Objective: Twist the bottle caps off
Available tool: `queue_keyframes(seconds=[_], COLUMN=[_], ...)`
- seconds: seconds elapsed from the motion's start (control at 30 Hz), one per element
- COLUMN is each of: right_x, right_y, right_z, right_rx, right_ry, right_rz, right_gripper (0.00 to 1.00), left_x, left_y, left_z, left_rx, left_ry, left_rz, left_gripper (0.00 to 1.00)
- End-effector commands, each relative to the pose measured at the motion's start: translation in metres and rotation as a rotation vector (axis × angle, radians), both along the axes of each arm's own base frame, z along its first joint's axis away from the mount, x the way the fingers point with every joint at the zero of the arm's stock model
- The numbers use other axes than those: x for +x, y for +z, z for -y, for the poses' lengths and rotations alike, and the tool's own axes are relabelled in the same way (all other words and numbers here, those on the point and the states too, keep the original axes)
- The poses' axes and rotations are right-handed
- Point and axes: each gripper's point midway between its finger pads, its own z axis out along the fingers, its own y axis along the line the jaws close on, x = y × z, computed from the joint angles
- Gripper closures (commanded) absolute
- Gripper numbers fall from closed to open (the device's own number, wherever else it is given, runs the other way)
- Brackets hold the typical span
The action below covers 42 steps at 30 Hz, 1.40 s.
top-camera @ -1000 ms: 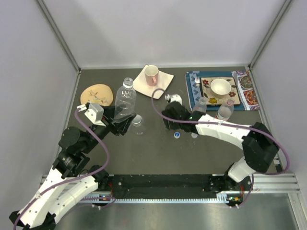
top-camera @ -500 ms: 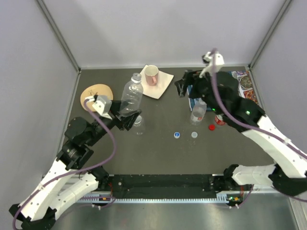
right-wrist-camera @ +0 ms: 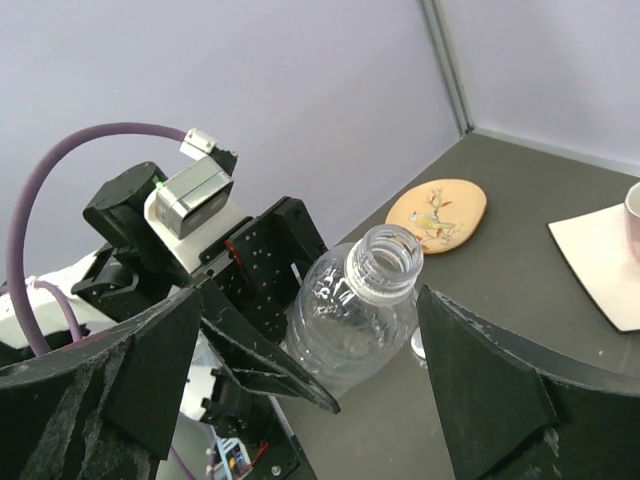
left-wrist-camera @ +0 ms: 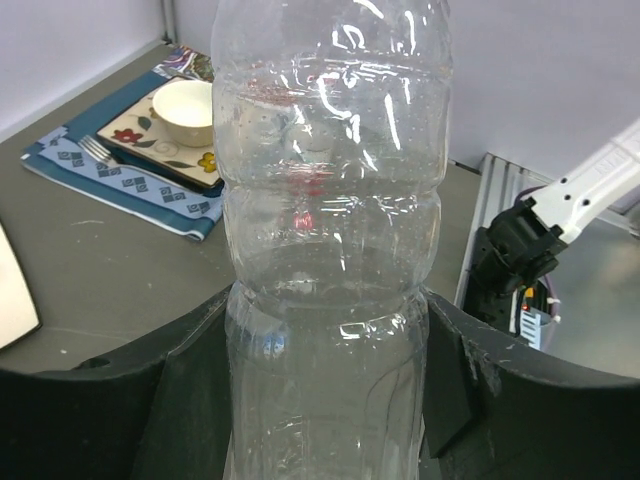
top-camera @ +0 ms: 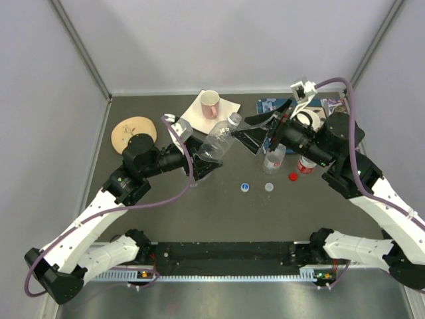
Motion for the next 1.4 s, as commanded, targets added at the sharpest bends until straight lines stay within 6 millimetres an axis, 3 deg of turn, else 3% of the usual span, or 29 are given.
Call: queue_keyframes(seconds=[0.0,0.17,0.3,0.67,0.9,1.03,1.07,1.17,1.23,1.37], right_x=[0.0,0.008,0.013,0.018,0.016,0.017,0.02,0.033,0.047,0.072], right_y=[0.005,-0.002,-0.001,-0.011,-0.006,-0.004,-0.007,-0.002,-0.009,-0.027], right_z=[-0.01,-0.017,-0.022,-0.029,-0.02,-0.014,-0.012,0.007,0.021,0.03], right_rx=[0.028,0.02,0.017,-0.001,-0.022,-0.045,-0.068,-0.089,-0.102,-0.147], right_ry=[0.048,0.044,0.042,0.051,0.026,0.0,-0.017,-0.141,-0.252,-0.38], right_rz=[0.013,0.003,0.007,-0.012,0.021,0.042,0.047,0.085,0.085,0.148], right_gripper=[0.13,0.2,0.35,0.63,0.93,0.98,0.99,1.0,1.0,1.0], left_x=[-0.014,-0.016,-0.018,-0.021,-0.011,-0.002,0.007,0.029,0.033,0.028], left_y=[0.036,0.034,0.033,0.031,0.03,0.03,0.03,0.027,0.028,0.035], left_z=[0.004,0.004,0.004,0.001,-0.007,-0.014,-0.019,-0.043,-0.061,-0.1], left_rx=[-0.084,-0.081,-0.08,-0.08,-0.055,-0.048,-0.045,-0.014,-0.012,-0.064], left_ry=[-0.073,-0.081,-0.089,-0.087,-0.005,0.061,0.125,0.322,0.418,0.578], left_rz=[0.064,0.059,0.061,0.069,0.079,0.083,0.079,0.046,0.044,0.085], left_gripper=[0.33,0.33,0.33,0.32,0.2,0.13,0.01,0.01,0.01,0.01])
